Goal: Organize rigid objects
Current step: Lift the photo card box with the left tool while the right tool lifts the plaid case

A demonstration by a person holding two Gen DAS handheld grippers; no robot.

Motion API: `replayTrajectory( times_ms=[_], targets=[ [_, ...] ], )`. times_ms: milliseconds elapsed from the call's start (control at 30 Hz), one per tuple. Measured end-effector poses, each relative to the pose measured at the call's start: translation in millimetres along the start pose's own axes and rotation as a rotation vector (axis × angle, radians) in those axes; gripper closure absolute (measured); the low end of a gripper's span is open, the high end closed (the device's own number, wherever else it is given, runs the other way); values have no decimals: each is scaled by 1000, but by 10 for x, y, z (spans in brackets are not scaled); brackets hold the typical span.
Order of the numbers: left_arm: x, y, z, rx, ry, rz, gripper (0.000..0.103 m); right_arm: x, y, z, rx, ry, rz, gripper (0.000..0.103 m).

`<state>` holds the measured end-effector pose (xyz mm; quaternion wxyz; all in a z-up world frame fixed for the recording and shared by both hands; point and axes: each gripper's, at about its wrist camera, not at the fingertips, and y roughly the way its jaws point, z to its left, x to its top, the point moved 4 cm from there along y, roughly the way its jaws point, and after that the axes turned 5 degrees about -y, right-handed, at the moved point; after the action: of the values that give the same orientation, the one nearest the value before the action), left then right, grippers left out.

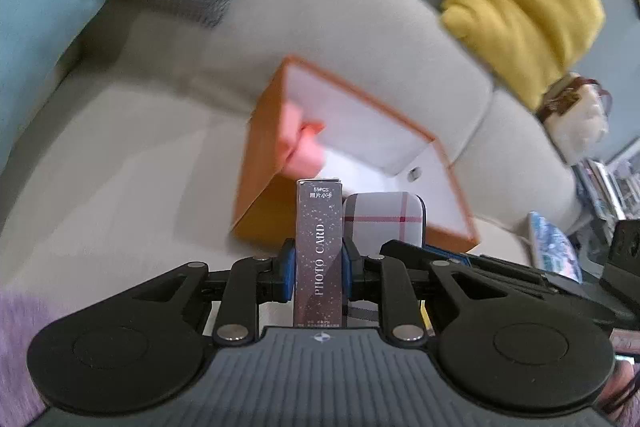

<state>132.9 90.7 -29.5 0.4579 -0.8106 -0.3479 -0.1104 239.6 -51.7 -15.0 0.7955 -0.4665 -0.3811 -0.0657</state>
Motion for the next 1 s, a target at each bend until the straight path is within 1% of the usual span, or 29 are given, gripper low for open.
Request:
replayTrajectory(
  times_ms=[67,167,233,300,367,467,600,700,767,833,933,1000],
  targets=[
    [165,-21,-157,-21,47,-17,78,159,-113,-88,-4,2,-36,85],
    [392,15,-345,-32,98,-35,78,409,-274,-264,-24,11,-85,85],
    [564,98,-453,-44,113,-38,78,565,-308,-413,-50,21,-108,85],
    [718,238,-533,-57,116,-27,78,694,-275,-574,-74,36,-120,85],
    [842,450,-565,-53,101,19,78,781,-161,-760,-77,86,-108,85],
    [894,864,-548,15,91,117,78,798,111,-993,-74,158,-67,85],
    [816,1363,-518,128,143,228,78,683,502,-1204,-85,213,11,85],
    [744,1635,-502,185,176,294,79,605,763,-1330,-78,240,59,85],
    [692,1795,-474,226,187,334,79,567,880,-1408,-71,253,88,85],
    [658,1915,-443,268,192,359,79,518,971,-1454,-66,262,112,85],
    [594,2076,-399,330,225,400,78,433,1082,-1493,-50,286,142,85],
    [579,2150,-357,360,242,426,78,392,1148,-1497,-34,298,158,85]
  ],
)
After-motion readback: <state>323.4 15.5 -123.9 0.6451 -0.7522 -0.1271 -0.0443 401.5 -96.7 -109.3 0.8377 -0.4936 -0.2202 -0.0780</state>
